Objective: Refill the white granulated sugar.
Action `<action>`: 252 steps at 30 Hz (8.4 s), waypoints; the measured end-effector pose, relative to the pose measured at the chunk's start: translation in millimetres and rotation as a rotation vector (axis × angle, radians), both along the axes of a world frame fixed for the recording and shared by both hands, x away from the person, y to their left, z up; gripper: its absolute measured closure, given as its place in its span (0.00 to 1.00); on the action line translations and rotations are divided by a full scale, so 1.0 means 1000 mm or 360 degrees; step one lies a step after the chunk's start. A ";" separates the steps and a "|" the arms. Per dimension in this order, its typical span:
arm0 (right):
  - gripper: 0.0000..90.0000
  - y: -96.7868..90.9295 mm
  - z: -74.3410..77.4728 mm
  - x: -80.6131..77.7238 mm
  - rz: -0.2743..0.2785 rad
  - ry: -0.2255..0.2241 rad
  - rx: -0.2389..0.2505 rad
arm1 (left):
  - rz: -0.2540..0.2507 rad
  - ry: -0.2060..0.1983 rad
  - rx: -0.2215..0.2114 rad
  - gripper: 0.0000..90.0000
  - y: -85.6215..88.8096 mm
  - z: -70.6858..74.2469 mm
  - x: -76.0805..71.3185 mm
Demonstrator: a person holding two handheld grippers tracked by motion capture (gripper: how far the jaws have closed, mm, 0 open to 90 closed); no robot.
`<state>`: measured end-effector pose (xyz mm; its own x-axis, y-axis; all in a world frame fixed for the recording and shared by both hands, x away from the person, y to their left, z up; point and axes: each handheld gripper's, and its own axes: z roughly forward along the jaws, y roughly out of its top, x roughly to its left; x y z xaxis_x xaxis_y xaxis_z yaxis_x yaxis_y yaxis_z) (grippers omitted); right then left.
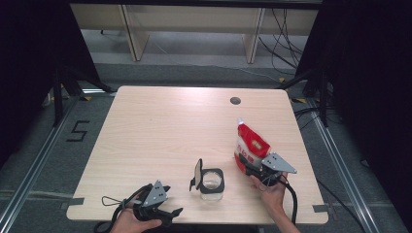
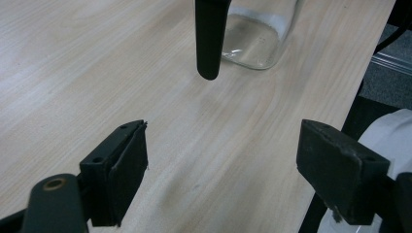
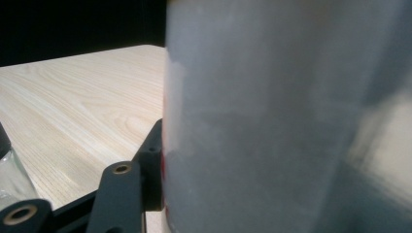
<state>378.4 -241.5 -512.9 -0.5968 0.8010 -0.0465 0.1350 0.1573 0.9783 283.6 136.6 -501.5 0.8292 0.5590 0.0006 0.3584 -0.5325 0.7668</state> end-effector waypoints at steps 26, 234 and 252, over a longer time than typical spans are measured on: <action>0.53 0.001 0.047 -0.065 0.0136 -0.0343 -0.0584 | 0.0055 -0.0018 0.0026 0.21 0.011 -0.001 0.006; 0.59 0.057 0.086 -0.112 0.0488 -0.1207 -0.2934 | 0.0053 -0.0016 0.0020 0.21 0.015 0.000 0.010; 0.60 0.054 0.083 -0.114 0.0450 -0.1163 -0.2856 | 0.0045 -0.0014 0.0002 0.21 0.015 -0.001 0.011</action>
